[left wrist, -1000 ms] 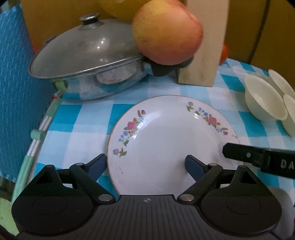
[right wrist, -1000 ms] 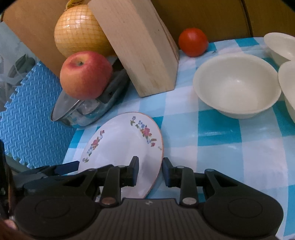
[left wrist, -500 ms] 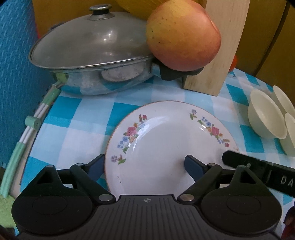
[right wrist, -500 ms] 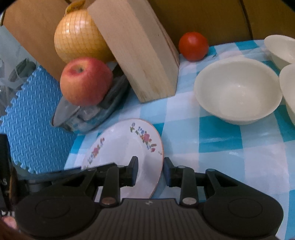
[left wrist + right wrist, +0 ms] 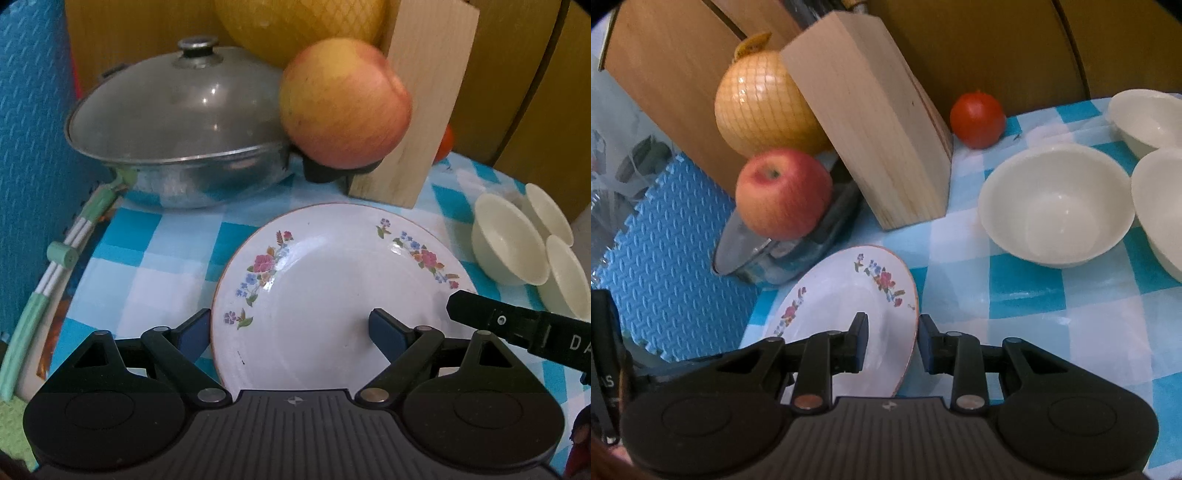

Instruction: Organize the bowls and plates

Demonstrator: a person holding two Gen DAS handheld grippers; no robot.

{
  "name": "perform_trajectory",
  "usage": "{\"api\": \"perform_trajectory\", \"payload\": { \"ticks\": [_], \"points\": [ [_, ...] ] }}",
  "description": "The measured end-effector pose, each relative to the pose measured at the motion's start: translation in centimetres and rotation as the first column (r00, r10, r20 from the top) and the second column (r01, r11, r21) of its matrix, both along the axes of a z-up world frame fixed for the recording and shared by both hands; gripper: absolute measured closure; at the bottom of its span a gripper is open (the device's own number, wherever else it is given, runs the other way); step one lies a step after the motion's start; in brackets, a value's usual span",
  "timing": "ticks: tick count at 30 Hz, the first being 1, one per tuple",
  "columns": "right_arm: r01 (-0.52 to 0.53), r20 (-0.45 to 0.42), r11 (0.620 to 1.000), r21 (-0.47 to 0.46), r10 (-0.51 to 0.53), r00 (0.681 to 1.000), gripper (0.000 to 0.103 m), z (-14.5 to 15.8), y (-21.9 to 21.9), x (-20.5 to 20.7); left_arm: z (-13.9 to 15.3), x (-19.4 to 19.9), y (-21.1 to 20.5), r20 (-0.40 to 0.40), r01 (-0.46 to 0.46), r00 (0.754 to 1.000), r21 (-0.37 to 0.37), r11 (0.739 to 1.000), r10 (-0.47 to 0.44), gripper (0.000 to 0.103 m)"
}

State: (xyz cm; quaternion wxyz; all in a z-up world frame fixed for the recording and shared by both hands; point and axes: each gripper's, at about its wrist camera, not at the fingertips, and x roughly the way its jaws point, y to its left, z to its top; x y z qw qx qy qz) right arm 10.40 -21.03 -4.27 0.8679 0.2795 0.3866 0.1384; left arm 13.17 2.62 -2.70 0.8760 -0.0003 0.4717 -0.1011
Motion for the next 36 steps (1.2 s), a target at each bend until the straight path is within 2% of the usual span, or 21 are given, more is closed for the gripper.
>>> {"api": "perform_trajectory", "payload": {
  "ticks": [9,17,28,36],
  "points": [
    [0.002,0.011,1.000,0.003,-0.002,1.000,0.073,1.3,-0.4,-1.9,1.0,-1.4,-0.2,0.017,0.019,1.000,-0.011,1.000,-0.019,0.010],
    [0.030,0.006,0.999,0.013,-0.031,1.000,0.073,2.4,-2.0,-5.3,2.0,-4.1,-1.5,0.037,0.090,0.995,-0.014,0.996,-0.090,0.010],
    [0.112,-0.043,0.994,0.005,-0.111,0.993,0.073,1.5,-3.8,-11.3,1.3,-8.1,-4.3,0.027,0.193,0.981,0.016,0.981,-0.193,0.010],
    [0.140,-0.062,0.990,-0.002,-0.140,0.988,0.073,0.9,-4.2,-14.9,0.8,-10.5,-5.1,0.015,0.233,0.972,0.028,0.972,-0.234,0.010]
  ]
}}
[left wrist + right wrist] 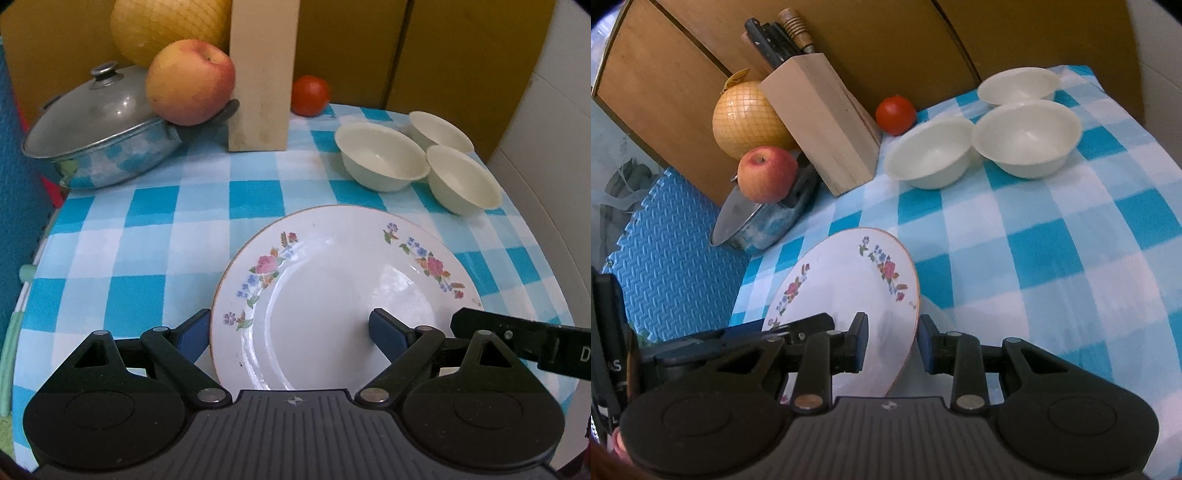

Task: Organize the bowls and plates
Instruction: 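Lift the floral-rim plate with both tools and set it onto the pink-flowered plate stack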

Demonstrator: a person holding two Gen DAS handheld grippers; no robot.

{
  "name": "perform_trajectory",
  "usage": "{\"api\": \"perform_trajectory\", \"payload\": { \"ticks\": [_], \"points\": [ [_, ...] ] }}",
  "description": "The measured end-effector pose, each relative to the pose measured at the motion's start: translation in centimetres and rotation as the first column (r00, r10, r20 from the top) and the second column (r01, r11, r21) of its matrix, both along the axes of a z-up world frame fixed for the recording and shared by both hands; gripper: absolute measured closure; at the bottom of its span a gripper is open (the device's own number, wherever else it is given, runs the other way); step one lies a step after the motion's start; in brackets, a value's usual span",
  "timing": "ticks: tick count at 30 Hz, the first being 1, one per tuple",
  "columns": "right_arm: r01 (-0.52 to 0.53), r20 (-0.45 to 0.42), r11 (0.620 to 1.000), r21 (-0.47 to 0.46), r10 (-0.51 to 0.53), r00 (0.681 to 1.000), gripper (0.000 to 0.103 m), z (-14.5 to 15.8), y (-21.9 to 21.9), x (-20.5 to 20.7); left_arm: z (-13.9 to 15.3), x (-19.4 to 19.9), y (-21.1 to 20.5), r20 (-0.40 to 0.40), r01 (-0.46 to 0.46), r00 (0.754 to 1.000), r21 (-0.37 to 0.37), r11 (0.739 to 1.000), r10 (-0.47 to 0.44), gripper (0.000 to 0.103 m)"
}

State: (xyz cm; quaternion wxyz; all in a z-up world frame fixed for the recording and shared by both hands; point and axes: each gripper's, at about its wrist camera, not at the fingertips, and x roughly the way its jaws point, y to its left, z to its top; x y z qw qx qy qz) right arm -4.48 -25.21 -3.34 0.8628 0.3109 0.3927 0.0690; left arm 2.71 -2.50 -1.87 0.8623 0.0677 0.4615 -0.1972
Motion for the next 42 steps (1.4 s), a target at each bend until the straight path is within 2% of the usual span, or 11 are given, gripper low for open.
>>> {"api": "perform_trajectory", "payload": {
  "ticks": [8,17,23,26,31,39,42],
  "points": [
    [0.019,-0.028,1.000,-0.019,-0.020,0.999,0.073,-0.9,0.0,-2.6,-0.7,-2.2,-0.9,-0.009,0.033,0.999,0.029,0.999,-0.033,0.010],
    [-0.008,-0.048,0.998,-0.059,0.005,0.999,0.073,-1.6,0.8,-3.5,-1.4,-3.1,-0.8,-0.020,0.031,0.999,0.055,0.998,-0.030,0.010],
    [-0.018,-0.037,0.996,-0.091,0.014,0.999,0.072,-1.5,1.3,-3.9,-1.5,-3.3,-0.6,-0.031,0.029,0.999,0.047,0.998,-0.028,0.010],
    [-0.030,-0.031,0.993,-0.110,0.027,0.999,0.072,-1.4,1.5,-4.0,-1.8,-2.9,-0.1,-0.066,0.018,0.998,0.027,0.999,-0.016,0.010],
    [-0.033,-0.032,0.993,-0.117,0.030,0.999,0.072,-1.3,1.4,-4.2,-1.4,-3.5,-0.6,-0.025,0.036,0.999,0.062,0.997,-0.034,0.013],
    [0.016,0.006,0.992,-0.123,-0.015,1.000,0.072,-0.4,-0.1,-4.7,-0.2,-2.7,-0.5,-0.005,0.027,1.000,0.026,0.999,-0.026,0.013],
    [0.028,0.003,0.994,-0.108,-0.028,1.000,0.072,0.3,-1.2,-3.6,0.9,-1.4,-1.2,-0.009,0.015,1.000,-0.005,1.000,-0.015,0.013]
  ]
}}
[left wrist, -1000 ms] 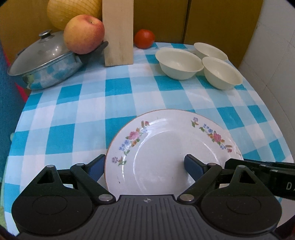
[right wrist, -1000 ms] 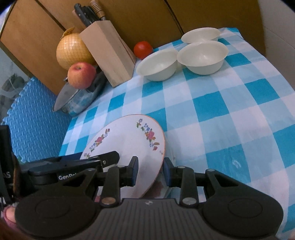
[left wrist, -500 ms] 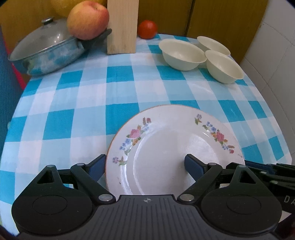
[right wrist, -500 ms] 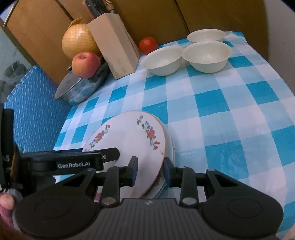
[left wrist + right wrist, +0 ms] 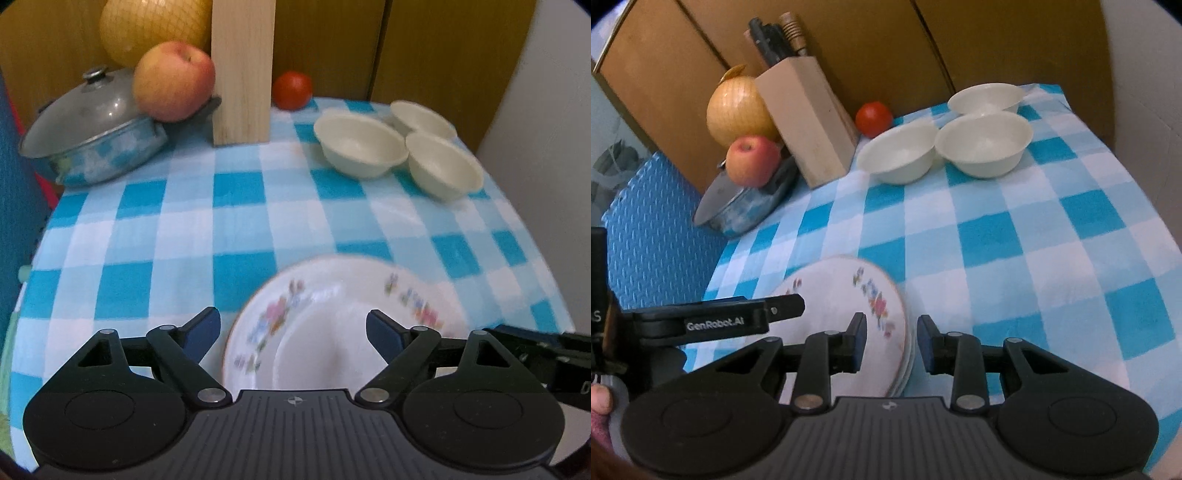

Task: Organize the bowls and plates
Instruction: 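Lift the floral-rim plate with both tools and set it onto the pink-flowered plate stack, then open both tools and move them toward the cream-white bowls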

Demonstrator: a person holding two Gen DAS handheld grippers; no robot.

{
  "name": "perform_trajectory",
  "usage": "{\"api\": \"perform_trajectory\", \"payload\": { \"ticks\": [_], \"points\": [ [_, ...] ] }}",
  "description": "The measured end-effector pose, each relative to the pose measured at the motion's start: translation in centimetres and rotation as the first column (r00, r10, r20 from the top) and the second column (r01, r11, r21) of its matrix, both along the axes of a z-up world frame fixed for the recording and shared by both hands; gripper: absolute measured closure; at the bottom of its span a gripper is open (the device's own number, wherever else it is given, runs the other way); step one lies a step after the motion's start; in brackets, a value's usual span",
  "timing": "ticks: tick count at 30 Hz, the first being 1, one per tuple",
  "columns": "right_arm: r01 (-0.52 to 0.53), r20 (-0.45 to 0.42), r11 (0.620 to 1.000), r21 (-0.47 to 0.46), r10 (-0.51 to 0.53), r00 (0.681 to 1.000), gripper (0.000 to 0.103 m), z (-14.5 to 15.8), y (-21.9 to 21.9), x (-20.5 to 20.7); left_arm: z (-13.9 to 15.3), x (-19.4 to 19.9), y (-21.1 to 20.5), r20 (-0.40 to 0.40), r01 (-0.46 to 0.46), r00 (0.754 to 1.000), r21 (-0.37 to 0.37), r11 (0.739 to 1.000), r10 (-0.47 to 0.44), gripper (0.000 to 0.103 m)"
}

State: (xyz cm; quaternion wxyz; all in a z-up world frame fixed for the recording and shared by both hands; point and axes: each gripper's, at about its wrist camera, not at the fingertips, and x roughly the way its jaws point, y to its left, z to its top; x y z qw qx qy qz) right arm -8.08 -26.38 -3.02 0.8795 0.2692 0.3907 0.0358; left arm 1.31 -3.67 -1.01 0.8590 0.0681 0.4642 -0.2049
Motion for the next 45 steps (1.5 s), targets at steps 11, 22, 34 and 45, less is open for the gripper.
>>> {"api": "perform_trajectory", "payload": {
  "ticks": [11,22,34,45],
  "points": [
    [0.160,-0.002,0.971,0.177,-0.163,0.987,0.072,0.1,-4.2,10.6,1.5,8.7,-4.6,-0.042,-0.114,0.993,-0.082,0.990,0.111,0.008],
    [0.300,-0.050,0.901,0.313,-0.299,0.953,0.072,-3.0,-6.0,16.3,-1.6,16.0,-8.2,-0.097,-0.209,0.975,-0.124,0.970,0.198,0.009],
    [0.286,-0.113,0.915,0.283,-0.264,0.958,0.079,-5.4,-4.9,19.2,-4.2,18.1,-9.2,-0.110,-0.179,0.979,-0.043,0.983,0.173,0.044],
    [0.143,-0.102,0.940,0.311,-0.116,0.988,0.084,-3.8,-2.8,16.9,-2.9,15.2,-6.6,-0.104,-0.140,0.985,0.007,0.990,0.140,0.052]
  ]
}}
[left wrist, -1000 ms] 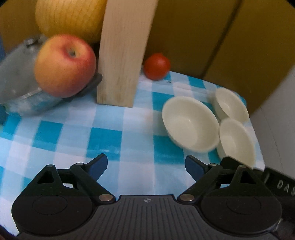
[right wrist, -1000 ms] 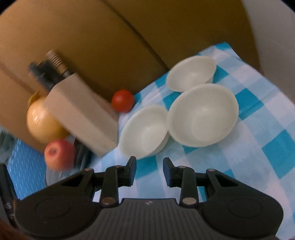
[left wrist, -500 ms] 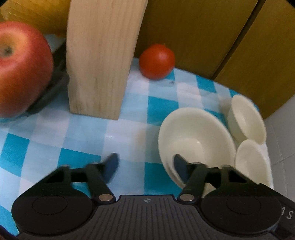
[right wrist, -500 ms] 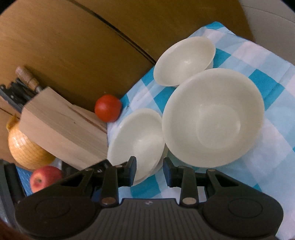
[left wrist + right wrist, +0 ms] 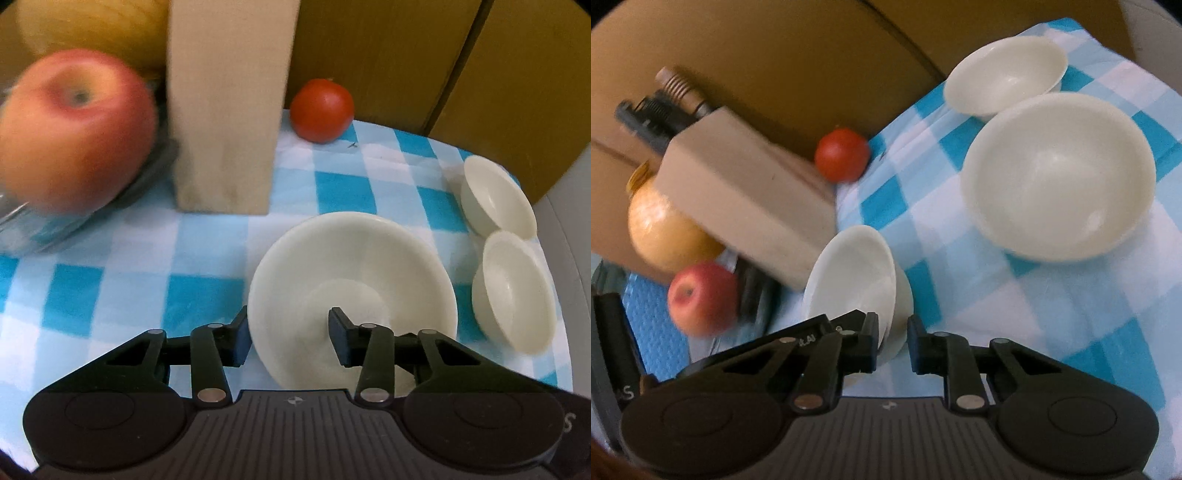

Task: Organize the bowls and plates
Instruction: 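Open both tools and move them toward the cream-white bowls, then grip the rim of a cream-white bowl with both tools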

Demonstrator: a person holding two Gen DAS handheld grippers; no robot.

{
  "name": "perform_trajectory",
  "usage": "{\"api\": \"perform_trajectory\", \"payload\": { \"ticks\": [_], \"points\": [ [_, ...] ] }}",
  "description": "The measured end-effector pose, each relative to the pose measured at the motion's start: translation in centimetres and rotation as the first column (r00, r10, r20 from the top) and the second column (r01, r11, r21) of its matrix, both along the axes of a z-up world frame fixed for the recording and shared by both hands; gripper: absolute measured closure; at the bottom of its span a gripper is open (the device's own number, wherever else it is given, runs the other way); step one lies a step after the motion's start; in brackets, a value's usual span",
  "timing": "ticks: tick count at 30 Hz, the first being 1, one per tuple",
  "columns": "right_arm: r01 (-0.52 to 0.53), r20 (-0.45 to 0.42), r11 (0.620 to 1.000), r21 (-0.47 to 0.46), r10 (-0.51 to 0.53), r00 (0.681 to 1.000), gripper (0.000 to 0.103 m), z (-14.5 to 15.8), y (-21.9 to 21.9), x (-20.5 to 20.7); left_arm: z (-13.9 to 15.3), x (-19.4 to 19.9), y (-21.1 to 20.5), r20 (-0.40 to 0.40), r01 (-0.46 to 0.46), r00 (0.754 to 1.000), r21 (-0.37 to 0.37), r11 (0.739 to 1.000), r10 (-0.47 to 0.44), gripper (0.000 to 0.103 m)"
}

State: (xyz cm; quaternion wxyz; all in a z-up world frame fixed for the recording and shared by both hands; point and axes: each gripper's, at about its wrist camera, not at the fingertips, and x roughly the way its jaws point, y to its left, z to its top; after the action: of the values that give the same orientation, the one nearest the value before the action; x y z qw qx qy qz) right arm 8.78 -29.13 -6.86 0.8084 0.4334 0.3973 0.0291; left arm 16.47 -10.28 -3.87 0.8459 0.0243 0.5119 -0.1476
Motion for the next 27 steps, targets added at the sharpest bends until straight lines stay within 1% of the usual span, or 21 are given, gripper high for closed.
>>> {"api": "perform_trajectory", "payload": {
  "ticks": [4,6,8,10,11,12,15,17,20,24,27],
  "points": [
    [-0.040,0.007,0.999,-0.018,0.040,0.999,0.084,0.7,0.9,-1.6,1.0,-1.9,1.3,0.005,-0.003,1.000,0.001,1.000,0.003,0.053],
    [-0.048,0.007,0.999,-0.024,0.049,0.999,0.084,0.9,1.1,-1.9,1.2,-2.6,1.5,0.006,-0.004,1.000,0.000,1.000,0.004,0.052],
    [-0.059,-0.003,0.998,-0.037,0.059,0.998,0.084,0.8,1.3,-2.3,1.1,-3.0,1.5,0.013,-0.008,1.000,0.022,1.000,0.008,0.051],
    [-0.057,-0.013,0.998,-0.039,0.056,0.998,0.084,0.6,1.2,-2.7,0.9,-3.3,1.4,0.020,-0.008,1.000,0.055,0.998,0.007,0.049],
    [-0.059,-0.019,0.997,-0.041,0.058,0.998,0.084,0.6,1.2,-2.7,0.8,-3.4,1.4,0.016,-0.008,1.000,0.062,0.998,0.007,0.045],
    [-0.052,-0.019,0.998,-0.042,0.051,0.999,0.083,0.7,1.1,-3.0,0.7,-3.5,1.5,0.011,-0.012,1.000,0.056,0.998,0.012,0.042],
    [-0.038,-0.001,0.998,-0.054,0.038,0.999,0.083,1.2,0.4,-3.5,1.0,-3.8,1.8,0.013,-0.026,1.000,0.038,0.999,0.026,0.039],
    [-0.031,0.017,0.998,-0.057,0.032,0.999,0.082,1.8,-0.1,-4.0,1.6,-4.0,1.9,0.032,-0.033,0.999,0.030,0.999,0.032,0.035],
    [-0.017,0.044,0.997,-0.072,0.021,0.999,0.079,2.6,-0.9,-4.7,2.8,-4.0,1.9,0.064,-0.043,0.997,0.007,0.999,0.043,0.032],
    [0.009,0.069,0.996,-0.089,-0.003,0.998,0.077,3.5,-2.4,-5.6,4.2,-3.9,0.8,0.087,-0.027,0.996,-0.045,0.999,0.030,0.024],
    [0.072,0.099,0.991,-0.109,-0.062,0.993,0.075,4.4,-4.2,-6.3,4.5,-4.0,-1.0,0.083,0.012,0.997,-0.076,0.997,-0.006,0.024]
  ]
}}
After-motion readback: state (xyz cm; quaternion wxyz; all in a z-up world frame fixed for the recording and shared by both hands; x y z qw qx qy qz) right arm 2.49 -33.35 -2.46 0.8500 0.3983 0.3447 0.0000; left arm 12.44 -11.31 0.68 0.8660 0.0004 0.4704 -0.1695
